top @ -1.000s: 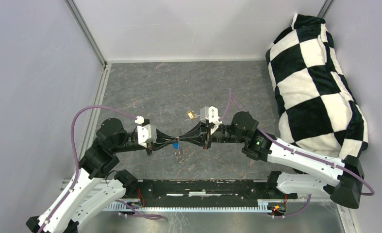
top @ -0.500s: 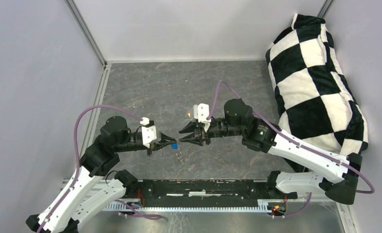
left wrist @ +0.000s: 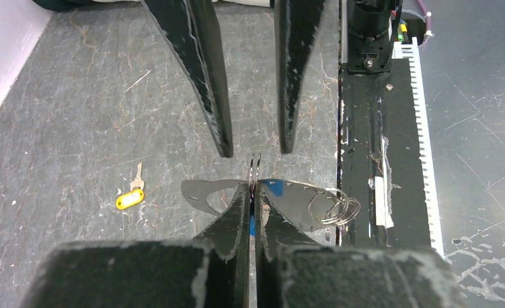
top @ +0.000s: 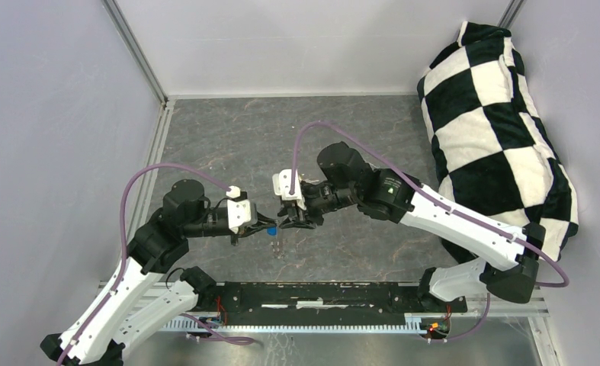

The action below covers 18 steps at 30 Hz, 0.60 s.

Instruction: Put the keys on the keyring

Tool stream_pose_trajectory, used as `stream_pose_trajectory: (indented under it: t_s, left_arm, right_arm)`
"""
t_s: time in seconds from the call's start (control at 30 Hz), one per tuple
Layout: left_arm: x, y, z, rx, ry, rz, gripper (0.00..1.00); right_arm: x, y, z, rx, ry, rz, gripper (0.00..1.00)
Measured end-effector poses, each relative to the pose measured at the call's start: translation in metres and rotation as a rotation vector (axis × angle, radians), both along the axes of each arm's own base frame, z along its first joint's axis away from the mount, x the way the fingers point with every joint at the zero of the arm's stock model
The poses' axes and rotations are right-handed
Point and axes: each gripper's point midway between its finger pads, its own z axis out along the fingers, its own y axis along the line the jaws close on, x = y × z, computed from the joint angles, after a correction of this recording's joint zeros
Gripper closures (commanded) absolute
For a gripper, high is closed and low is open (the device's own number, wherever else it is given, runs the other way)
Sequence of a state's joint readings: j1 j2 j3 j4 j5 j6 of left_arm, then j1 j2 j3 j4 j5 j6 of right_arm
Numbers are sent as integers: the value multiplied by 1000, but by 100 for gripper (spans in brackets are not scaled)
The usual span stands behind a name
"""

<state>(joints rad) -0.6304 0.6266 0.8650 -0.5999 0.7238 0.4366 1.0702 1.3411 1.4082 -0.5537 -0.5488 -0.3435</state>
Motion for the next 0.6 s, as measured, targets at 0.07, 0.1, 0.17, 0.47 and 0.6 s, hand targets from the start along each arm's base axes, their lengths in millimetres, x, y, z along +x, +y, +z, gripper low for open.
stream_pose_trajectory:
  t_s: [0.07, 0.1, 0.17, 0.47, 0.6]
  left_arm:
    - [0, 0, 0, 0, 0, 0, 98]
    - [0, 0, 0, 1, 1, 0, 98]
    - [0, 0, -1, 2, 2, 0, 98]
    - [-1, 0, -1, 4, 7, -4, 98]
    - [-1, 0, -1, 3, 7, -4, 98]
  right_arm:
    - [-4, 2, -4, -19, 1, 17, 66]
    - [-5, 4, -5, -25, 2, 24, 67]
    - [-9, 6, -9, -40, 3, 37, 70]
    - [-4, 9, -12, -48, -13, 11, 92]
    - [0, 9, -12, -52, -17, -9, 100]
